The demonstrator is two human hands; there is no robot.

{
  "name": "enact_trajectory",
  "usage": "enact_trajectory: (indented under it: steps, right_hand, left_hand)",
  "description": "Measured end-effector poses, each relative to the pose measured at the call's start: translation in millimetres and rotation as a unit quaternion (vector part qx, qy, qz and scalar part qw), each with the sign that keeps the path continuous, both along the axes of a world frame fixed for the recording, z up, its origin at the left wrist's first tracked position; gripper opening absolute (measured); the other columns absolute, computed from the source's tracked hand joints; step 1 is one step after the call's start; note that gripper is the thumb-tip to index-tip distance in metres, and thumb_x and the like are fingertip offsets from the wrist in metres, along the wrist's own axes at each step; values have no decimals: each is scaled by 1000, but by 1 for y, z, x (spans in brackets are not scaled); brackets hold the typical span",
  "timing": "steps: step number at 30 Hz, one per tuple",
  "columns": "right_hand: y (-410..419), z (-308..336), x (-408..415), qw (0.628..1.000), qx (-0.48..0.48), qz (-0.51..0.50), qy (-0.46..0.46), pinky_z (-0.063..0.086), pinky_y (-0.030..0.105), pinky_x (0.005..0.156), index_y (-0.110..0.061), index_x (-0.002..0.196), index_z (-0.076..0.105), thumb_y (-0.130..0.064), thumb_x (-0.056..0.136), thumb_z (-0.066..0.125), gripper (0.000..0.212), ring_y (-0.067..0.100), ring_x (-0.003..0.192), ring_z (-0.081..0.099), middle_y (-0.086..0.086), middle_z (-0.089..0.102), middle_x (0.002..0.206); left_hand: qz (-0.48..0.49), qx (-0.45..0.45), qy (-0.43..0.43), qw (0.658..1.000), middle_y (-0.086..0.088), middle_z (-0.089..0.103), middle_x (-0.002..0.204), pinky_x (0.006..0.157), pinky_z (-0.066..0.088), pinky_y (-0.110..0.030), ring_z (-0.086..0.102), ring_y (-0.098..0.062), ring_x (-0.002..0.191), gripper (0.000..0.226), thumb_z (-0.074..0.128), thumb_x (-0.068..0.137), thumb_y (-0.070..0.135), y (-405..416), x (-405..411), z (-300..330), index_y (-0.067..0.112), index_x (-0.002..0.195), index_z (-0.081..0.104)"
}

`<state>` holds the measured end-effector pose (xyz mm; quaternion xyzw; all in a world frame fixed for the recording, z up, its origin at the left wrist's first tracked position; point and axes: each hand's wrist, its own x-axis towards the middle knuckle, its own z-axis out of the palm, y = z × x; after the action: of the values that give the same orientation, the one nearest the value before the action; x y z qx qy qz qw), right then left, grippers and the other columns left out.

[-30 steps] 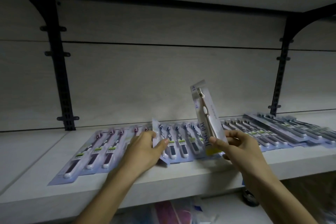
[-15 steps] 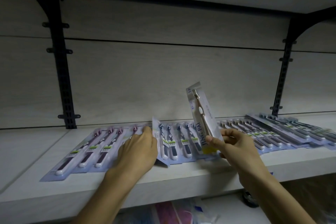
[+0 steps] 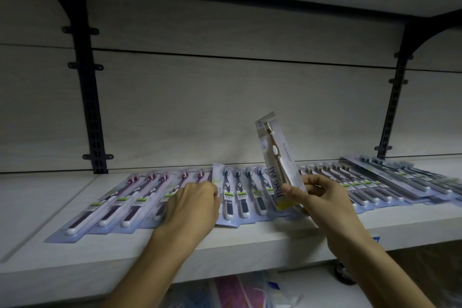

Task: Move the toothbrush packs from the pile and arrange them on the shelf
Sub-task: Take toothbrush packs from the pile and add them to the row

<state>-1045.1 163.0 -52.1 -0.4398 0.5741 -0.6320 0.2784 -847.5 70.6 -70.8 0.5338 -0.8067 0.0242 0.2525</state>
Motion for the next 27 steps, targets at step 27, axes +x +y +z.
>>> enact_trajectory:
  steps: [27]
  right_hand:
    - [-6, 0, -1, 1000, 2, 15, -5, 46, 15, 40, -10, 97, 59, -12, 78, 74, 25, 7, 57, 68, 6, 70, 80]
  left_hand:
    - [10, 37, -43, 998, -8, 59, 93, 74, 43, -33, 54, -25, 84, 26, 37, 96, 16, -2, 2, 0, 12, 81, 58]
